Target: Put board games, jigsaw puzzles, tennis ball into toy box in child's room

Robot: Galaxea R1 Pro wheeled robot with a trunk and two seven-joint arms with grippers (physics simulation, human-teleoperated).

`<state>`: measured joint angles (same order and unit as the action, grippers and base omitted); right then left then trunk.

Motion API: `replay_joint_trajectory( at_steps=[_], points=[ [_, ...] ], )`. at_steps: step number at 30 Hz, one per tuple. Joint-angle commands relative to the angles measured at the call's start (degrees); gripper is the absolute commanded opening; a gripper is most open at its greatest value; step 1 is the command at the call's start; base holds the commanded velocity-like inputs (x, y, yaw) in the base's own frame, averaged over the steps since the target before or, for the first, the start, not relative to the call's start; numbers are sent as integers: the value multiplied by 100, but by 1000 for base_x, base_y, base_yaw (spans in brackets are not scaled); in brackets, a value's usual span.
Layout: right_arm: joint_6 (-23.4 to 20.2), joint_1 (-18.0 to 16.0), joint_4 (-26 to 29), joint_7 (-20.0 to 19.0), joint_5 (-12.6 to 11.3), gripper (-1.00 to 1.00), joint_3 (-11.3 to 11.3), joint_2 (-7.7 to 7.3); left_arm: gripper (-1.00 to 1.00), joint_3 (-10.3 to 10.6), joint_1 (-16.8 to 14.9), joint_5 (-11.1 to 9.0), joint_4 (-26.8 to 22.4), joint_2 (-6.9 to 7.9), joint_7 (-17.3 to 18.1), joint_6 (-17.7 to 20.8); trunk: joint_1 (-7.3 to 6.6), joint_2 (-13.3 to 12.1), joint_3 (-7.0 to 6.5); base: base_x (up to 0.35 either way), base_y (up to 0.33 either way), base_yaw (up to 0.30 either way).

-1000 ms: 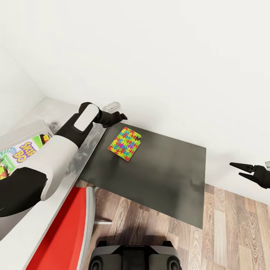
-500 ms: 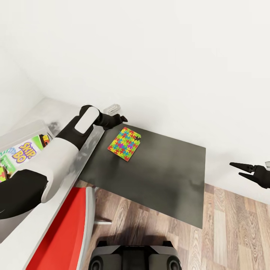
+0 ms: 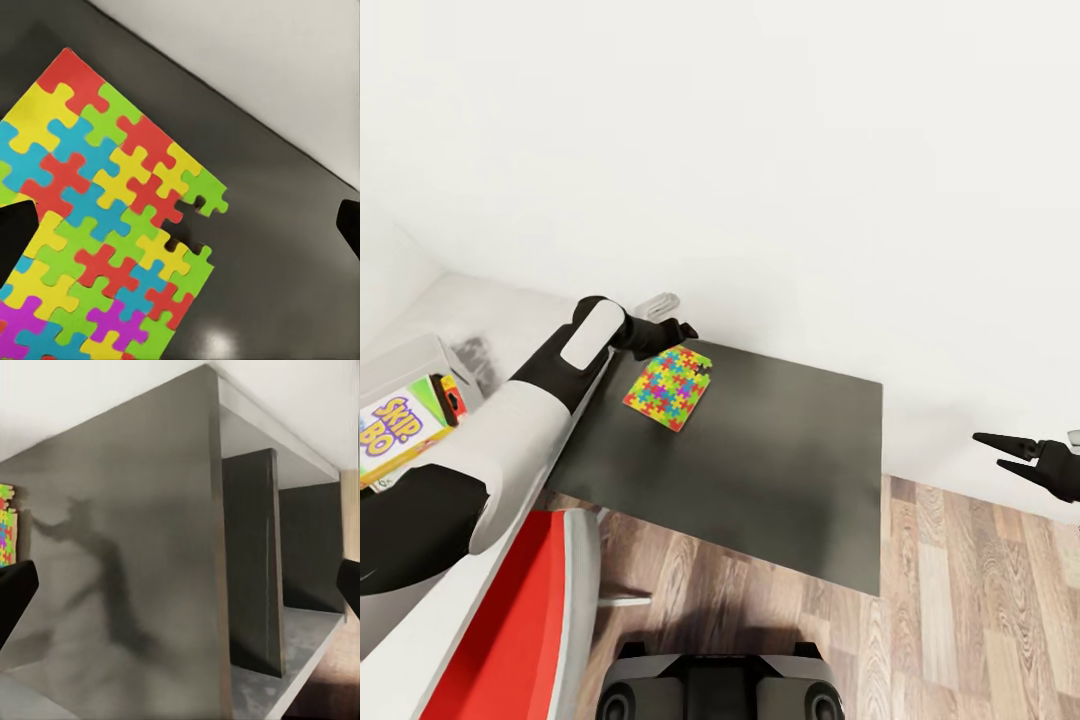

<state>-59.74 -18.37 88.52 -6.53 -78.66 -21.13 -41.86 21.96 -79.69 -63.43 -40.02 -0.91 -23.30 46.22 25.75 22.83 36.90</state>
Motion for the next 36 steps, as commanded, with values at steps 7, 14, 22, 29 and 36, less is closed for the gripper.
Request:
replay_joint_trajectory(
  at_steps=[7, 14, 22, 29, 36],
  points=[
    [-26, -3, -2, -63, 61, 100, -10, -11, 100, 6, 28, -58, -6, 8, -63, 10, 3, 9, 7, 0, 0, -56],
    [-26, -1, -2, -66, 61, 100, -13, -16, 100, 3, 48, -56, -1, 9, -68, 10, 3, 9, 7, 0, 0, -20],
    [-26, -1, -2, -67, 61, 100, -14, -21, 100, -1, 111, -48, 8, 17, -68, 4, 3, 9, 7, 0, 0, -7],
    [-26, 0, -2, -67, 61, 100, -14, -19, 100, -8, 148, -30, 10, 39, -89, 2, 3, 9, 7, 0, 0, -3],
    [-26, 0, -2, -67, 61, 100, -14, -17, 100, -13, 141, -12, 4, 84, -189, 1, 3, 9, 7, 0, 0, -1]
  ],
)
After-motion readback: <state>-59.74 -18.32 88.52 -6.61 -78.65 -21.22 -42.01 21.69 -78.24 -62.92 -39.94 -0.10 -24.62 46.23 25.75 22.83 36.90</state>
